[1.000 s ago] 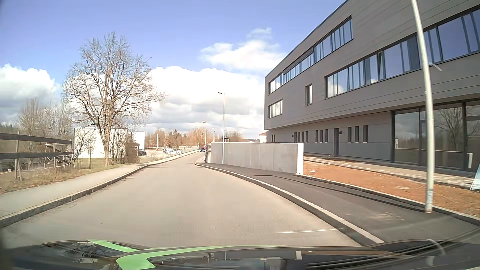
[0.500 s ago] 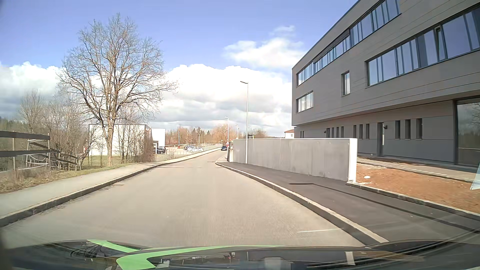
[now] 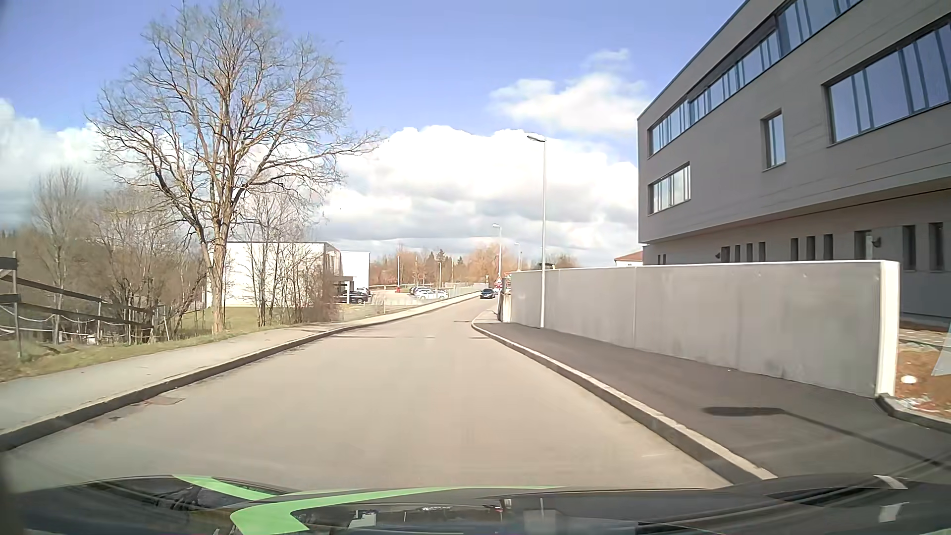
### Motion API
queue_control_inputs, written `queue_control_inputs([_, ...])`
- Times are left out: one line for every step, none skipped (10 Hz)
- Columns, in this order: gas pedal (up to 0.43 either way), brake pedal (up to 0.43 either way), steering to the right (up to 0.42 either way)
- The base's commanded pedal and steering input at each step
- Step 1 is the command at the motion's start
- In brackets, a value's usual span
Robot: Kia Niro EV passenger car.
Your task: Follow the waypoints while adhering to traffic rules and regulations
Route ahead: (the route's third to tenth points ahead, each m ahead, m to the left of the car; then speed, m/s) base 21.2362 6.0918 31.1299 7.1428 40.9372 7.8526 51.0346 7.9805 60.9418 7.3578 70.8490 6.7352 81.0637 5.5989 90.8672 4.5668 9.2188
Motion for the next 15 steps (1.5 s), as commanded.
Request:
queue_control_inputs([0.028,0.0,-0.068])
queue_control_inputs([0.028,0.0,-0.063])
queue_control_inputs([0.028,0.0,-0.056])
queue_control_inputs([0.028,0.0,-0.047])
queue_control_inputs([0.028,0.0,-0.037])
queue_control_inputs([0.039,0.0,-0.033])
queue_control_inputs([0.047,0.0,-0.03])
queue_control_inputs([0.047,0.0,-0.028])
queue_control_inputs([0.047,0.0,-0.024])
queue_control_inputs([0.047,0.0,-0.022])
queue_control_inputs([0.047,0.0,-0.018])
queue_control_inputs([0.047,0.0,-0.014])
queue_control_inputs([0.047,0.0,-0.012])
queue_control_inputs([0.047,0.0,-0.012])
queue_control_inputs([0.028,0.0,-0.011])
